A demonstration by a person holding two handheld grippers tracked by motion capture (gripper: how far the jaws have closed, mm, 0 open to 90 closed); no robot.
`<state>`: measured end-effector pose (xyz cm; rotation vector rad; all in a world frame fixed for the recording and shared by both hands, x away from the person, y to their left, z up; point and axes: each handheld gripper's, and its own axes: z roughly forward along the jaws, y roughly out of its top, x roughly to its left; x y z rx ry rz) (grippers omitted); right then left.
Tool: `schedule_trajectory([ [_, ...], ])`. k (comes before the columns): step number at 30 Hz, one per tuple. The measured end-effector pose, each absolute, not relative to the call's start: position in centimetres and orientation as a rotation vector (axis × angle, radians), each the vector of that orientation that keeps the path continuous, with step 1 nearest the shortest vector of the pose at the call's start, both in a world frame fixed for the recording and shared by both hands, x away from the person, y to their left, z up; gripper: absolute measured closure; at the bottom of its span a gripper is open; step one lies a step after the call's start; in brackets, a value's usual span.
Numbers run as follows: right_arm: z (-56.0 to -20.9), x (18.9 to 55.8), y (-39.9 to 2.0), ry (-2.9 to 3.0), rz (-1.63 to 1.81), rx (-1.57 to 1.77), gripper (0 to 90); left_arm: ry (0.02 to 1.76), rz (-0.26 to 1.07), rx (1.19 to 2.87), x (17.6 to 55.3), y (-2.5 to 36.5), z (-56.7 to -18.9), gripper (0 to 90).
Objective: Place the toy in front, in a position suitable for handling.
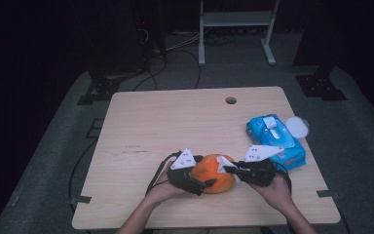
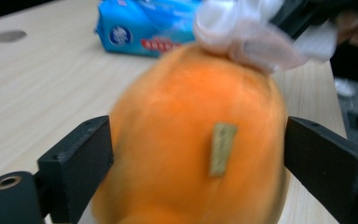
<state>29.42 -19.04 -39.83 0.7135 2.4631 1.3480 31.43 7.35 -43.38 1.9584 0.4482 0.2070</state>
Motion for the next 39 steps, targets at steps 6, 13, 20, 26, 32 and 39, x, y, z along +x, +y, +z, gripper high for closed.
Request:
schedule_trajectory([
  [6,-40.7,30.6,-21.2,2.447,1.370,0.833,81.9,0.429,0.139,1.990,32.2,8.0,-44.6,8.3],
  [13,-40.5,30.4,-20.7,2.437,1.388,0.845,81.9,0.386,0.294,2.017,31.3,6.8,-45.1,17.3],
  [20,-39.6,30.3,-21.4,2.397,1.492,0.861,81.9,0.418,0.215,2.006,30.1,7.4,-40.8,23.2],
  [26,-41.6,31.0,-20.0,2.481,1.378,0.883,81.9,0.499,0.240,2.081,30.4,7.2,-42.1,23.1],
  [32,-39.3,29.4,-18.7,2.459,1.478,0.757,81.9,0.528,0.269,2.063,30.4,6.3,-42.0,22.8],
  [39,-39.5,28.7,-17.6,2.491,1.397,0.672,82.1,0.430,0.264,2.071,30.0,6.4,-41.8,18.0],
])
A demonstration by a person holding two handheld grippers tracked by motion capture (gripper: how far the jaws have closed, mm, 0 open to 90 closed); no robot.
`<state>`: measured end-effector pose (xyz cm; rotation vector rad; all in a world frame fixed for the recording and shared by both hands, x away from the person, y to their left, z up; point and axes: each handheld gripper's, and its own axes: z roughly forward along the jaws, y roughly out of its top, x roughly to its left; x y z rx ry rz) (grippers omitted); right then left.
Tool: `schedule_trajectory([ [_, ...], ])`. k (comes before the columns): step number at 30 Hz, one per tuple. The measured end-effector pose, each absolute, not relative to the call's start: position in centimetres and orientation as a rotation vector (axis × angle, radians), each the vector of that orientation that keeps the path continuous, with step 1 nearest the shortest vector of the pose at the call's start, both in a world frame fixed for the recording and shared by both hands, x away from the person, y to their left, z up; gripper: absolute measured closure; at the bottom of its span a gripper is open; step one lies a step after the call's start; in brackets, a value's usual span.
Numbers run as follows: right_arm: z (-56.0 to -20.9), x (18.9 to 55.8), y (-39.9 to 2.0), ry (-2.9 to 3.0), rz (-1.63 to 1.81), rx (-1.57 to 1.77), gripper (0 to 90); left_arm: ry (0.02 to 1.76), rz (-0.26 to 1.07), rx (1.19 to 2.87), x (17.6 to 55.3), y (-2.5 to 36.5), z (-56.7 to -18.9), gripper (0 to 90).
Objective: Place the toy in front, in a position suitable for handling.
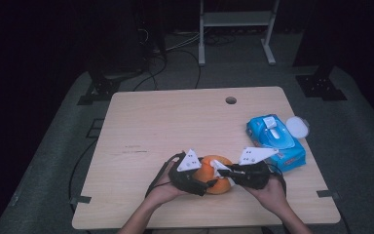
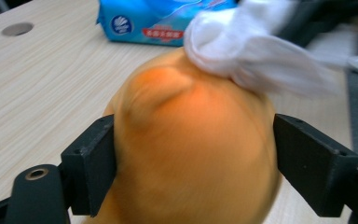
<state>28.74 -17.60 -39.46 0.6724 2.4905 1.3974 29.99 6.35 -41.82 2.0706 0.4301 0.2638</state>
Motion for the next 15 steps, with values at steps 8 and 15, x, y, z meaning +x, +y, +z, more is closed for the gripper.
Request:
schedule_trajectory([
  [8,-39.9,29.3,-19.6,2.448,1.394,0.761,82.0,0.410,0.236,1.929,31.9,8.5,-43.0,9.0],
  [15,-40.1,29.6,-20.8,2.428,1.377,0.804,82.0,0.430,0.135,1.923,32.6,8.6,-44.7,7.1],
])
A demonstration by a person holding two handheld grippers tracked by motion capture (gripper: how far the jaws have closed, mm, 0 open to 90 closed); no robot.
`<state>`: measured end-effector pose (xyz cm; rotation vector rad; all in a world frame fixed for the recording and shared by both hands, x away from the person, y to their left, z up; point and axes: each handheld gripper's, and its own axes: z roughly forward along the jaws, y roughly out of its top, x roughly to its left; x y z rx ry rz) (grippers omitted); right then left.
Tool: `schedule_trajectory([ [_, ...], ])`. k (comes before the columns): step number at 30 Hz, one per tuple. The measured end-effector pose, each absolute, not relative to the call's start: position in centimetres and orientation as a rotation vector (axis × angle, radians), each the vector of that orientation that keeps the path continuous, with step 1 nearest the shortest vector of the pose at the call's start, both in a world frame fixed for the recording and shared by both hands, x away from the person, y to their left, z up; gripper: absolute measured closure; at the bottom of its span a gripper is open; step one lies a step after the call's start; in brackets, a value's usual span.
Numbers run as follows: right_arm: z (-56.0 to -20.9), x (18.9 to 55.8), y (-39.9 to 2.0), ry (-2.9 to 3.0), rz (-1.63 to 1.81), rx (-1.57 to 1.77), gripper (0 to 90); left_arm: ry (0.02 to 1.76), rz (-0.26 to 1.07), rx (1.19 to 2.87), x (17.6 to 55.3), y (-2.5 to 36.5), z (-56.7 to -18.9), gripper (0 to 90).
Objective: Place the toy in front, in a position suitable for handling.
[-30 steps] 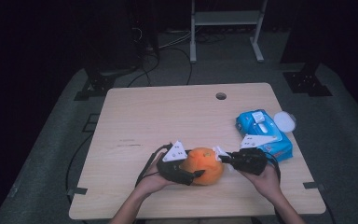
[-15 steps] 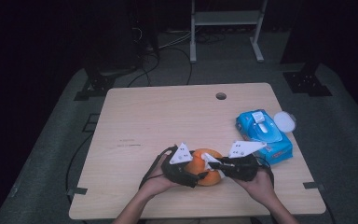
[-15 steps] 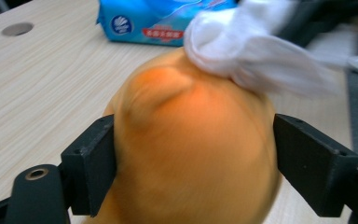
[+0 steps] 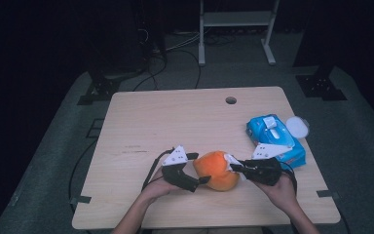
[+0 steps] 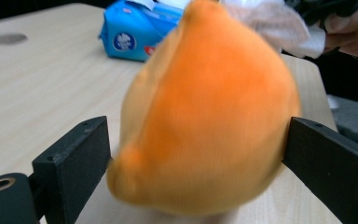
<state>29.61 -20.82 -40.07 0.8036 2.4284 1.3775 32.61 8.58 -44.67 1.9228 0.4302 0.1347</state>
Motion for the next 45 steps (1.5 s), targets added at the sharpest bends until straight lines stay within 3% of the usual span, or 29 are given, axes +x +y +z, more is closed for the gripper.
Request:
schedule_trajectory([
  [5,-40.2,29.8,-21.7,2.431,1.395,0.840,82.0,0.458,0.056,1.920,32.9,7.6,-45.6,7.7],
  [8,-39.7,29.7,-21.7,2.415,1.427,0.837,82.0,0.441,0.071,1.946,32.2,7.2,-43.9,15.6],
  [14,-39.3,29.5,-21.6,2.402,1.525,0.846,82.0,0.393,0.126,1.924,30.7,8.2,-40.0,17.6],
  [19,-41.3,30.5,-20.9,2.476,1.469,0.912,82.0,0.434,0.240,2.022,30.7,7.7,-41.8,20.3],
  [26,-39.1,28.8,-19.0,2.455,1.486,0.744,82.0,0.445,0.269,2.006,30.4,6.4,-41.9,21.4],
  [33,-39.7,29.1,-19.3,2.462,1.432,0.749,82.0,0.429,0.250,1.952,30.8,7.3,-41.5,11.3],
  [37,-39.7,28.8,-19.1,2.479,1.464,0.724,81.8,0.389,0.305,2.019,30.7,6.2,-43.3,9.7],
  [41,-39.4,28.6,-18.6,2.476,1.400,0.673,82.0,0.408,0.302,2.024,30.7,6.4,-43.1,19.6],
  [45,-39.3,29.5,-20.3,2.426,1.381,0.752,81.8,0.382,0.272,2.028,30.6,6.8,-43.0,20.3],
])
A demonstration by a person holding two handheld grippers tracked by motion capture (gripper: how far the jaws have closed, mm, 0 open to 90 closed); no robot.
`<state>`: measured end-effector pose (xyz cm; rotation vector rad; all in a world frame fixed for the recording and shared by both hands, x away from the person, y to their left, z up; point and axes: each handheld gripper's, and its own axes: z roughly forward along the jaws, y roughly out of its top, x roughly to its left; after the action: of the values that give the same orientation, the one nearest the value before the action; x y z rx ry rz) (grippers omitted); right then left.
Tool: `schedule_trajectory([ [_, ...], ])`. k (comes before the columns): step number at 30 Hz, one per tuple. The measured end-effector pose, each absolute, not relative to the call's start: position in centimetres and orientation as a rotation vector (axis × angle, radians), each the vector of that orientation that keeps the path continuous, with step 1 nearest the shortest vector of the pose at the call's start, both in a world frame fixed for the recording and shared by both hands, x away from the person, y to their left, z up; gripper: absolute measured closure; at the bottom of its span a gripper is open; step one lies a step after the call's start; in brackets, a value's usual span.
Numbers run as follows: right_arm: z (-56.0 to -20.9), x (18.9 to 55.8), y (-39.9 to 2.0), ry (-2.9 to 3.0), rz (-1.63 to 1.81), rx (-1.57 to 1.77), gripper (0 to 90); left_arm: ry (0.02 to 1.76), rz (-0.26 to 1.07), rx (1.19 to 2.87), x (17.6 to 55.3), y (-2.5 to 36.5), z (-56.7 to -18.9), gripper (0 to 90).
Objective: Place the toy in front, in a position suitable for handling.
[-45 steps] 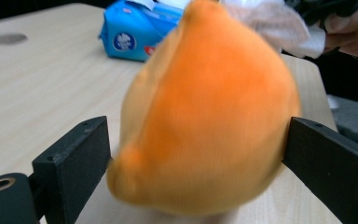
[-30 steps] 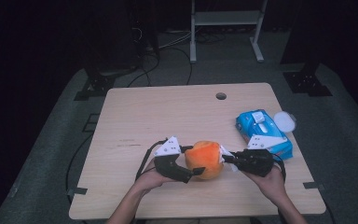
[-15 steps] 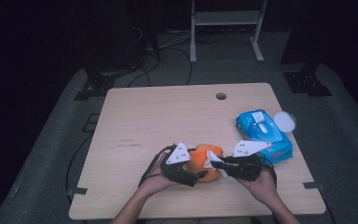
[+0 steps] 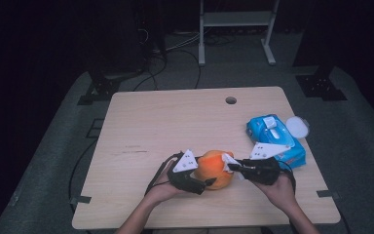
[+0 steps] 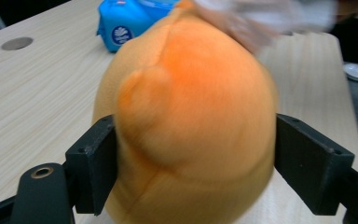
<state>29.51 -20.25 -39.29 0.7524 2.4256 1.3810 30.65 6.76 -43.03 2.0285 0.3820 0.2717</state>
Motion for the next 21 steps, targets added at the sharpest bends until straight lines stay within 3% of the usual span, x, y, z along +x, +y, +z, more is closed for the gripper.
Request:
schedule_trajectory([
  [3,-39.7,29.7,-21.0,2.400,1.331,0.790,81.7,0.371,0.257,2.002,30.6,6.9,-42.8,19.6],
  [7,-39.9,29.8,-20.9,2.411,1.354,0.793,81.8,0.434,0.276,1.993,31.1,6.3,-43.2,10.2],
  [13,-39.6,28.5,-19.1,2.455,1.409,0.714,81.8,0.465,0.269,1.989,31.0,6.5,-43.6,23.8],
  [17,-39.4,28.0,-18.3,2.467,1.363,0.638,81.9,0.477,0.251,1.974,31.1,6.7,-43.8,26.4],
  [21,-39.5,29.1,-20.1,2.424,1.338,0.721,81.9,0.475,0.235,1.966,31.1,6.9,-44.0,26.6],
])
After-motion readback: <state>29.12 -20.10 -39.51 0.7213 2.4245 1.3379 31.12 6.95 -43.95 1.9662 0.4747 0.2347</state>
